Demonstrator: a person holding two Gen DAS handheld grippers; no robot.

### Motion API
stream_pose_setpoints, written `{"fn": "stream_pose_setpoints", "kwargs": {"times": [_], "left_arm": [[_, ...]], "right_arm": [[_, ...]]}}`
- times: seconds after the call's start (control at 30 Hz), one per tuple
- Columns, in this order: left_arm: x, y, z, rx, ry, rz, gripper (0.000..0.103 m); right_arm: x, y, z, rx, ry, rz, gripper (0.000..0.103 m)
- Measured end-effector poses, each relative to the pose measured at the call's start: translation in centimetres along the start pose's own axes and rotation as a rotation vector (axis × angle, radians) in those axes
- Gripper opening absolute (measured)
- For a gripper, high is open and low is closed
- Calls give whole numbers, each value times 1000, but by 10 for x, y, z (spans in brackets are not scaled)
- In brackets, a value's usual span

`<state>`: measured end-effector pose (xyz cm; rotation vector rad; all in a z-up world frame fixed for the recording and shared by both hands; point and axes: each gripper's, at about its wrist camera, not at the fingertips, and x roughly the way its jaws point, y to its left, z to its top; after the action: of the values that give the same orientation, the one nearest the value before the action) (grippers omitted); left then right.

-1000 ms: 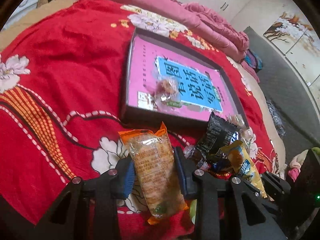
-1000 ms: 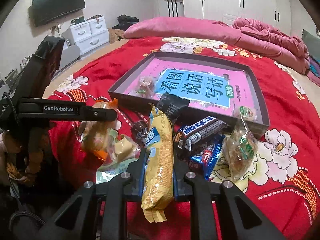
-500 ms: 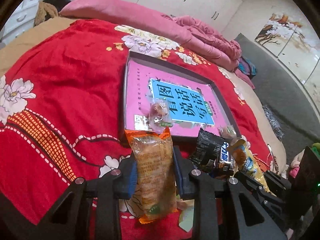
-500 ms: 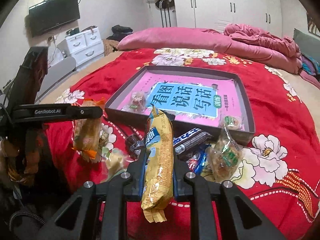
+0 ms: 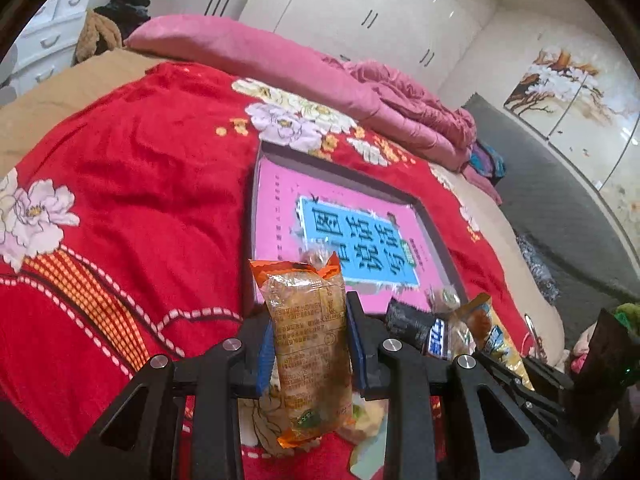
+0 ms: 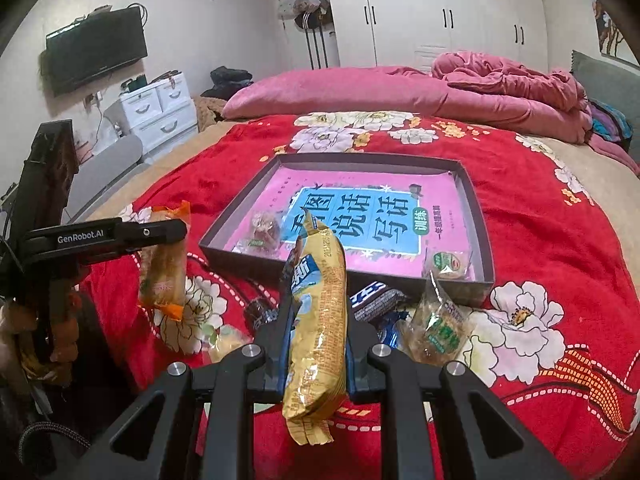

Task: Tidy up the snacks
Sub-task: 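Lift both held bags and carry them toward the tray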

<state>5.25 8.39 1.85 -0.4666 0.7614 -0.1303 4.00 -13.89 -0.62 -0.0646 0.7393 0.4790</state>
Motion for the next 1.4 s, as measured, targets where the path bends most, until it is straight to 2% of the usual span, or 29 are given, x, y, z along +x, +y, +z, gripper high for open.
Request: {"fn": "stream_pose_setpoints", "kwargs": {"times": [0.6, 1.0, 1.23, 1.4], "left_arm": [[0, -3, 14, 19, -48, 9, 32], [-3, -7, 26, 42, -113, 21, 32], [4, -16, 39, 96, -172, 54, 32], [13, -22, 44, 124, -185, 66, 32]], "right_arm": [[0, -24, 13, 76, -32, -25, 21], [1, -39, 24, 110, -54, -52, 21], [3, -45, 28, 124, -66, -65, 21], [3, -48, 30, 131, -71, -75, 21]]}}
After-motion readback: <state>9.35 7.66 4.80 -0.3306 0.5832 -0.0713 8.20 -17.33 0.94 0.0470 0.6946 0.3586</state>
